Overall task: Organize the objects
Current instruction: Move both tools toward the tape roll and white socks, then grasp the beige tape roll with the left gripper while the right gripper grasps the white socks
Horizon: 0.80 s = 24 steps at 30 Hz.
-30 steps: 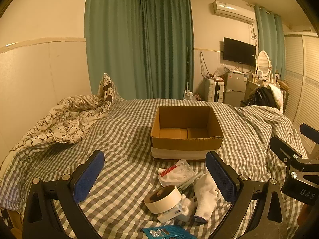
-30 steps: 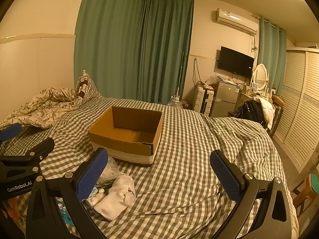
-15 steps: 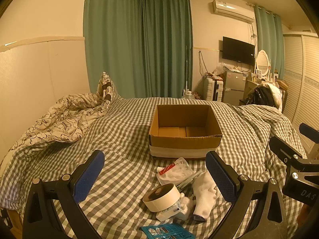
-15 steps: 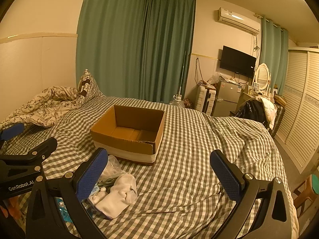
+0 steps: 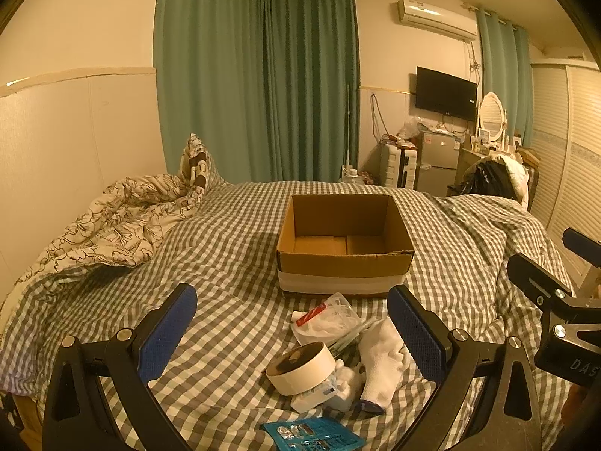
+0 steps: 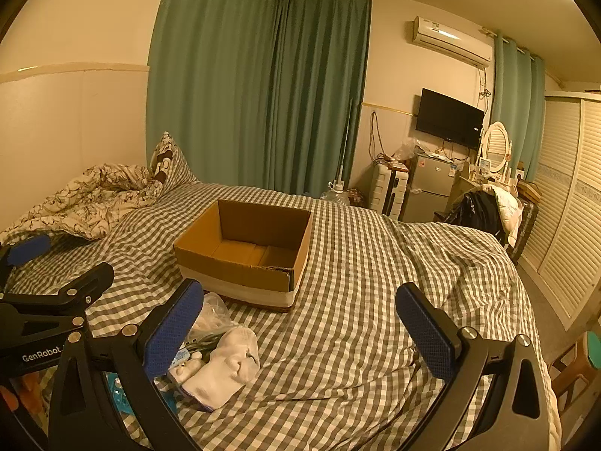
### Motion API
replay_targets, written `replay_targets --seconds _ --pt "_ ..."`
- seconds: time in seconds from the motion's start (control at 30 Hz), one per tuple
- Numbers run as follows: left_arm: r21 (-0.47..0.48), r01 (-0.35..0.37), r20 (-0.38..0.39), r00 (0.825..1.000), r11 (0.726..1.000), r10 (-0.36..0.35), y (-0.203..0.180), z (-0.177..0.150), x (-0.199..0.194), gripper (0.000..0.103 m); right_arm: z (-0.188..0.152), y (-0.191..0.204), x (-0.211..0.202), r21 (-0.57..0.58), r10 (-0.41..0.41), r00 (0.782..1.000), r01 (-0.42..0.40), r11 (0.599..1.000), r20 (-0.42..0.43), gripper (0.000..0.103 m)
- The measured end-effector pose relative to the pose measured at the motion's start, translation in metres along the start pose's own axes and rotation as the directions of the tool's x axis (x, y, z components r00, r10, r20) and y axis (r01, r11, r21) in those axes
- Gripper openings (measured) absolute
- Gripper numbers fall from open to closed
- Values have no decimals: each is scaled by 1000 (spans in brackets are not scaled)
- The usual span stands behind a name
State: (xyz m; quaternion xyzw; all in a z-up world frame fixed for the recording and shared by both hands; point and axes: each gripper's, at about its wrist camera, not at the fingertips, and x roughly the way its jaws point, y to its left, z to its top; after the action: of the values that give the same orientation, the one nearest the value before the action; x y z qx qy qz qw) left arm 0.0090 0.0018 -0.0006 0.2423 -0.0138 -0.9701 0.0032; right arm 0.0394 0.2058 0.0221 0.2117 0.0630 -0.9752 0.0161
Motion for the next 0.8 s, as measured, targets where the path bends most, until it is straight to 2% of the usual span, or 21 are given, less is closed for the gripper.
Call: replay_targets --seconds 0.23,0.4,0.63,0.8 --pt "16 -10 -38 999 1000 11 3 -6 10 103 -3 -2 5 1 8 1000 -8 1000 -21 103" --pt "37 -28 -112 993 999 32 6 -22 32 103 -11 -6 16 4 14 998 -14 1000 -56 103" --pt "79 -36 -260 964 996 55 5 -55 79 100 -34 -8 51 6 42 987 -41 999 -153 103" --pt "60 -13 -337 941 998 32 4 -69 106 98 -53 -4 82 8 71 972 -72 997 -225 103"
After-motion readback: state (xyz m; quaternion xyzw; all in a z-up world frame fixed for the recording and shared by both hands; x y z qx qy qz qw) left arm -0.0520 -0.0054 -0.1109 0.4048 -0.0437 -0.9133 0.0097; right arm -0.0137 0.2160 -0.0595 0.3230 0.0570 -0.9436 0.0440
